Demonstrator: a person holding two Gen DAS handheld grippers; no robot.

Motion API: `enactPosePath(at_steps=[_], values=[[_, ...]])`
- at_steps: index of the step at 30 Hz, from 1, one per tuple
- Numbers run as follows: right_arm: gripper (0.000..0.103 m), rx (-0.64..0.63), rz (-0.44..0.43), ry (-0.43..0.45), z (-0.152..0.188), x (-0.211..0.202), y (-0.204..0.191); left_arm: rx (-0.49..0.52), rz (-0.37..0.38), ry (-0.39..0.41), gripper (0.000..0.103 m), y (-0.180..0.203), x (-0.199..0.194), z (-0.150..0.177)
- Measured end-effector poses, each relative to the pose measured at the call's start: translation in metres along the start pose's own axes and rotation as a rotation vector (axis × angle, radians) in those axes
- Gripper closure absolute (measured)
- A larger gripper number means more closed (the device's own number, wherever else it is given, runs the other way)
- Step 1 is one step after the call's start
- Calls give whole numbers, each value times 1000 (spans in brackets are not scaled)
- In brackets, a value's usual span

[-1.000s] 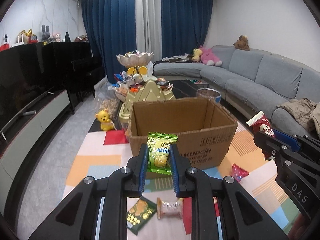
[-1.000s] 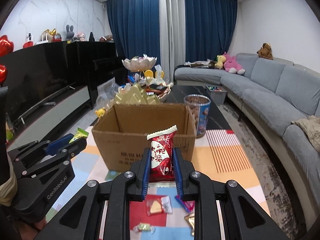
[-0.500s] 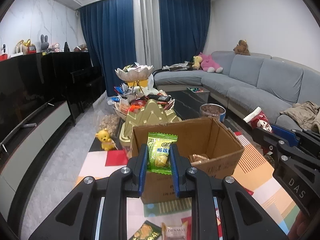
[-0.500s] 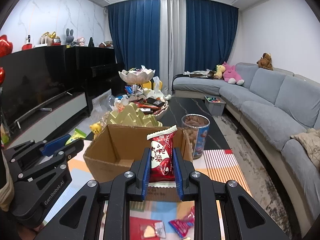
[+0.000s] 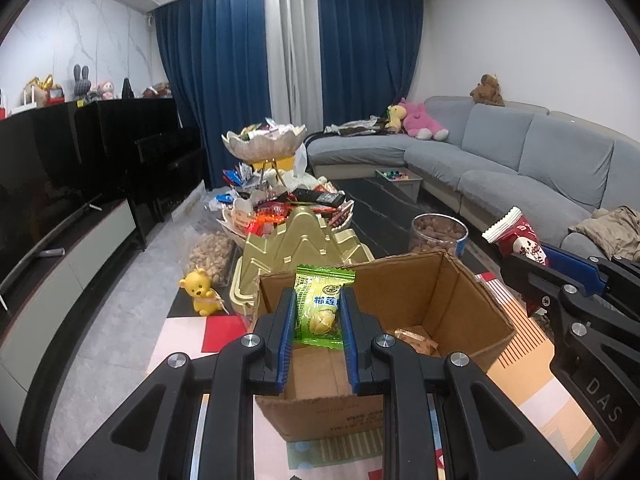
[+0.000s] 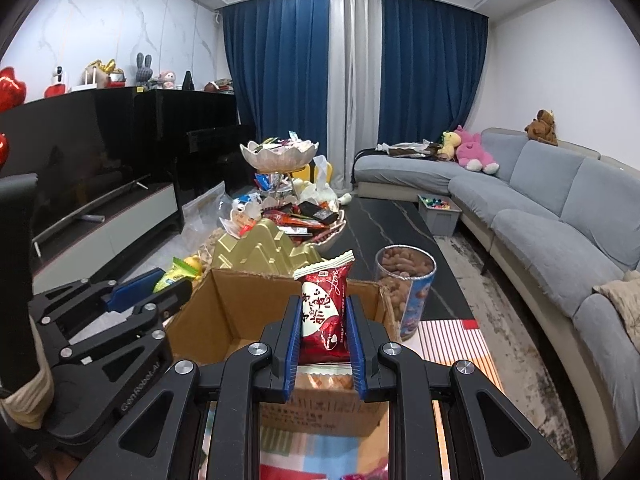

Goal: Organize snacks

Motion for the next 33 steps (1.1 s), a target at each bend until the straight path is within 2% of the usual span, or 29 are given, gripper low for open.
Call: enactPosePath(at_steps=[8, 17, 19, 20, 21, 22, 23, 24, 25, 27, 29, 33], values=[[80, 4, 4, -46, -1, 32, 0, 0, 5, -36, 80, -6, 31, 0], [80, 3, -11, -107, 7, 56, 1, -12, 30, -68, 79, -7, 47, 9], [79, -4, -10, -103, 7, 57, 1, -9, 25, -67, 76, -6, 46, 10], [79, -6, -10, -101, 6, 57, 1, -10, 22, -66, 69, -6, 46, 10], [72, -7, -9, -99, 6, 56, 1, -13, 17, -63, 59, -7, 44, 10], [65, -9, -7, -96, 5, 56, 1, -16, 13, -59, 53, -8, 43, 9], [49, -9, -5, -90, 4, 55, 1, -20, 9, -52, 43, -9, 42, 8], [38, -8, -2, -75, 2, 52, 2, -22, 1, -46, 40, -11, 40, 8], [34, -6, 7, -57, 0, 50, 4, -22, -7, -44, 38, -12, 39, 8], [19, -4, 32, -26, -4, 44, 7, -21, -18, -45, 29, -15, 37, 8], [15, 7, 35, -14, -7, 40, 10, -19, -29, -42, 22, -16, 35, 7], [11, 13, 43, -6, -11, 35, 11, -4, -56, -40, 15, -18, 29, 7]])
Point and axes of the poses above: each gripper's, at about its wrist camera, not at the fingertips, and x roughly the way its jaws point, y to its right, z to its underside, the point moved 7 cm from there along x, roughly the way its jaws point, and after that the axes turned 13 degrees about x, right-handed, at the moved point
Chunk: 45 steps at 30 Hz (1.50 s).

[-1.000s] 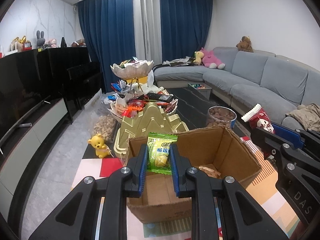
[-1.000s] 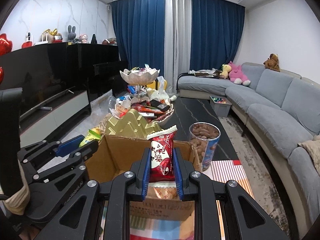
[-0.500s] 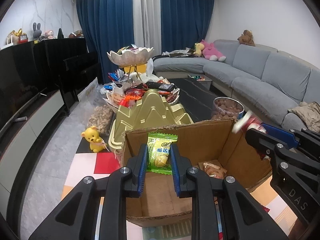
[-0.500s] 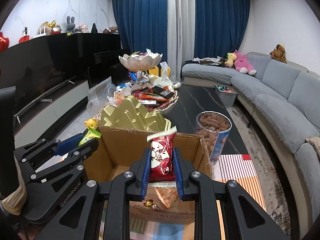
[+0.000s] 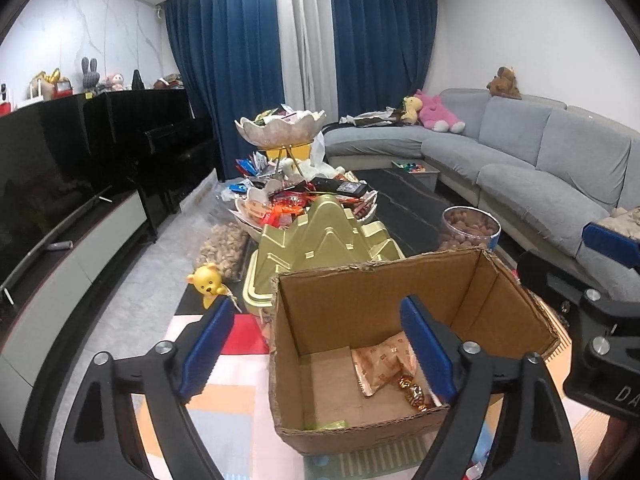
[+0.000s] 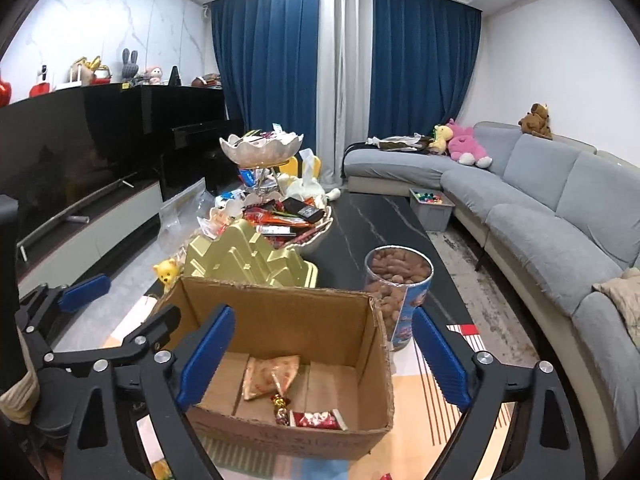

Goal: Organize snacks
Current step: 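Open both tools to drop the packets into the box, then withdraw both open tools from the box back toward the snacks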

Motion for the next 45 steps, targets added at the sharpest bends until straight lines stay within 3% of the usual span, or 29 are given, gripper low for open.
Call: enactPosePath(at_steps=[20, 45], values=[[8, 8, 21, 48, -3, -29, 2, -31, -13, 15, 10, -12, -29, 8], [8, 42, 21, 16, 33, -65, 0, 0, -21, 16, 4, -8, -67, 47]])
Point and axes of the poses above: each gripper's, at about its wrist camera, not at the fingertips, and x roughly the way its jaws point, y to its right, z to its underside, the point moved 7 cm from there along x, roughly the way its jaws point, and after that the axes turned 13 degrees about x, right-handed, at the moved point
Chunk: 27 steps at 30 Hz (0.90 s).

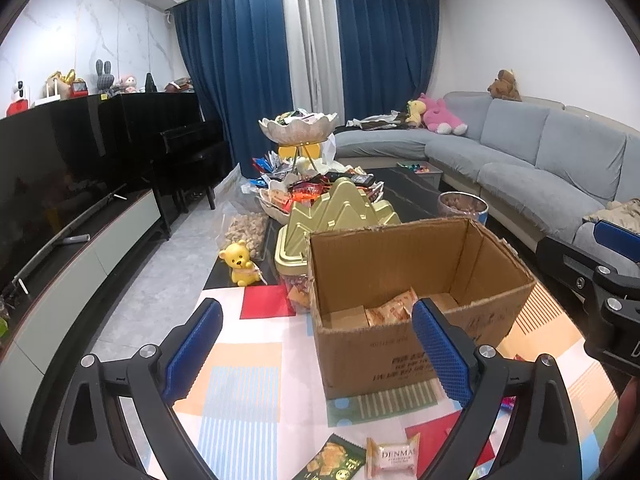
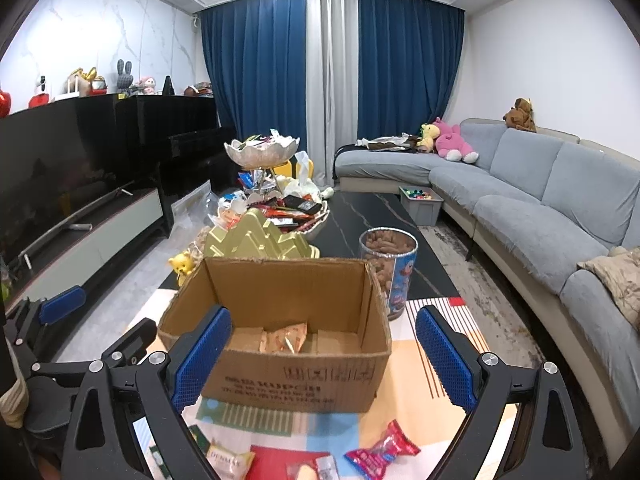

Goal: Organize snacks
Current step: 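Withdraw both open tools from the box back toward the snacks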

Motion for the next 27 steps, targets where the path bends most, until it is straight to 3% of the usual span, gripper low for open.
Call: enactPosePath(at_steps=[15, 27], values=[[9, 18, 17, -23, 29, -18, 3, 20, 2, -11, 1, 2, -21, 38], [8, 3, 42, -83, 70, -20, 8, 39, 32, -59, 1, 13, -19, 73]])
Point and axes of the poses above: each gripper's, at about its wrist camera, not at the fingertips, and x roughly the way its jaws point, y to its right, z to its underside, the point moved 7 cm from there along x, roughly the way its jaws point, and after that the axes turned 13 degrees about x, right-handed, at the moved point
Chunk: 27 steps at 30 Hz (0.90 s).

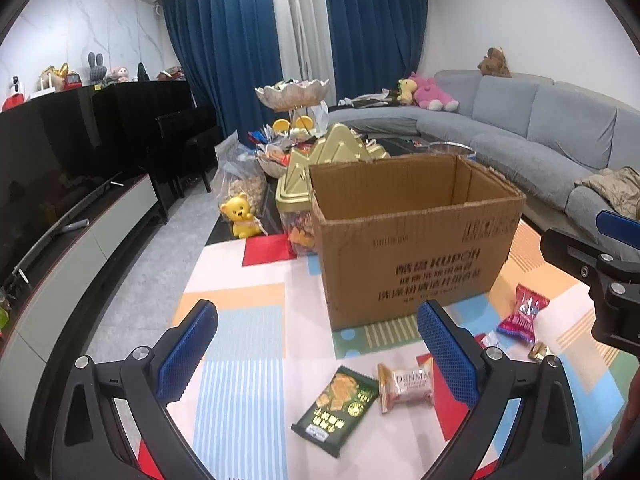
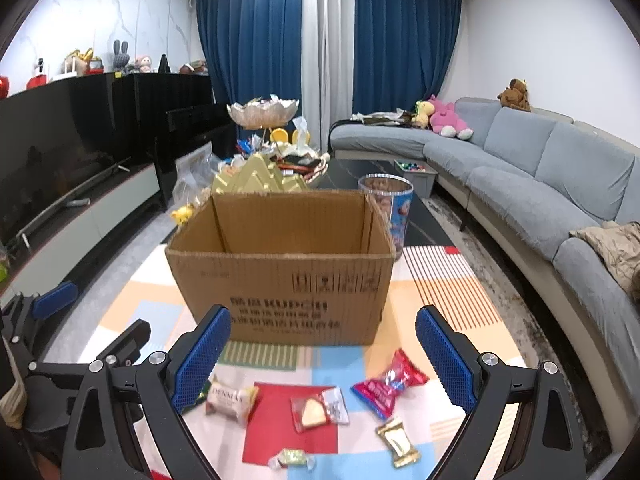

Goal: Organize snacks
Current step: 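Withdraw both open tools from the box back toward the snacks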

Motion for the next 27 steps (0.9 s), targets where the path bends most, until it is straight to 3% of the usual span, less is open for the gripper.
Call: enactPosePath(at_steps=[27], values=[[9, 56, 102, -163, 103, 20, 10, 98, 94, -73, 1, 9, 16, 63]])
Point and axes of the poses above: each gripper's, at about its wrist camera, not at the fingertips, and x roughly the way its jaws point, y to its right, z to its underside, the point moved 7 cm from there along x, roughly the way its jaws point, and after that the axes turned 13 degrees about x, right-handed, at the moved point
